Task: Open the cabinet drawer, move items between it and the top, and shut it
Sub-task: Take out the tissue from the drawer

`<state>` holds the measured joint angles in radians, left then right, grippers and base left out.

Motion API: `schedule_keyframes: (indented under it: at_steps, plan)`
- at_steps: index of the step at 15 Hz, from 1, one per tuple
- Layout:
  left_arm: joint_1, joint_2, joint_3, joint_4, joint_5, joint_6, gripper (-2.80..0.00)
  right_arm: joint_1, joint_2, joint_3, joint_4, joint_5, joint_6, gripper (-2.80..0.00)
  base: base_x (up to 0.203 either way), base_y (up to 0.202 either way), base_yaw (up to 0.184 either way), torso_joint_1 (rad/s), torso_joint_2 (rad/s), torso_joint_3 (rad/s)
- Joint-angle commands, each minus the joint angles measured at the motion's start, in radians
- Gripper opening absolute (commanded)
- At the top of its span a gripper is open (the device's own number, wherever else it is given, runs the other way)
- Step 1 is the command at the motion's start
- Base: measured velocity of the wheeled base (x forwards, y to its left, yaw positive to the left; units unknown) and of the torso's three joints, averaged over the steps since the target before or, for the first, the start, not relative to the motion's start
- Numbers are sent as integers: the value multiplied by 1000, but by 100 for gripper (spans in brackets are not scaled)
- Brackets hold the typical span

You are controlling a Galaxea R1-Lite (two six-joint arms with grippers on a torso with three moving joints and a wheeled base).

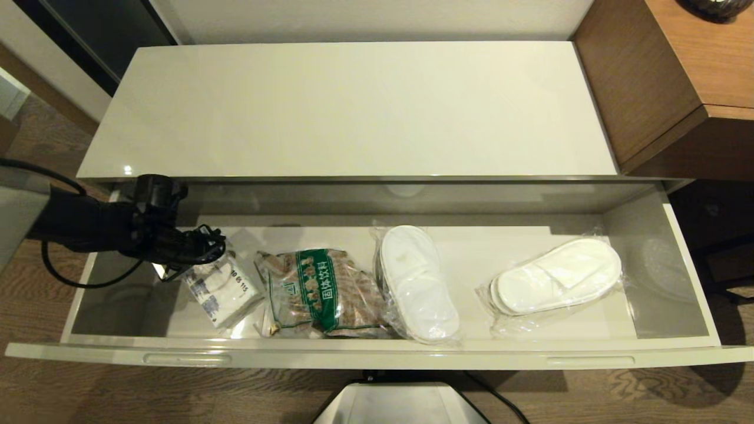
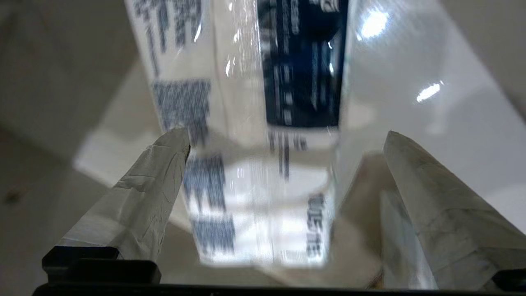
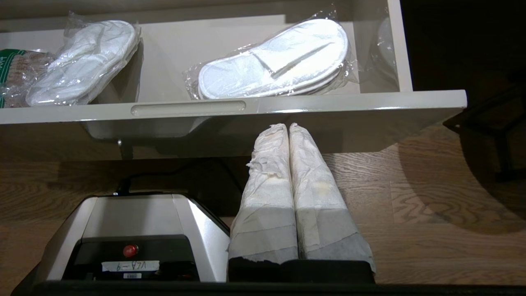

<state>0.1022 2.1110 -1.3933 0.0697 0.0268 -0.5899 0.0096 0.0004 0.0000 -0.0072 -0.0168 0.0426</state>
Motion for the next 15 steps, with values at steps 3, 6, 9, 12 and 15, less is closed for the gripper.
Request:
schedule_keyframes:
  at_steps: [3, 6, 9, 12, 15]
  plan:
    - [13, 58, 11, -103, 1, 28, 0, 1, -25, 0, 0, 0, 0, -280, 0, 0, 0, 0, 0, 0]
    - [14, 58, 10, -108, 4, 30, 0, 1, -25, 0, 0, 0, 0, -280, 0, 0, 0, 0, 0, 0]
    - [14, 58, 4, -108, 5, 32, 0, 0, -25, 0, 0, 0, 0, -280, 0, 0, 0, 0, 0, 0]
    - [16, 72, -4, -111, 29, 62, 0, 1, -25, 0, 0, 0, 0, -280, 0, 0, 0, 0, 0, 0]
    - [39, 99, -22, -118, 26, 61, 0, 1, -25, 0, 0, 0, 0, -280, 0, 0, 0, 0, 0, 0]
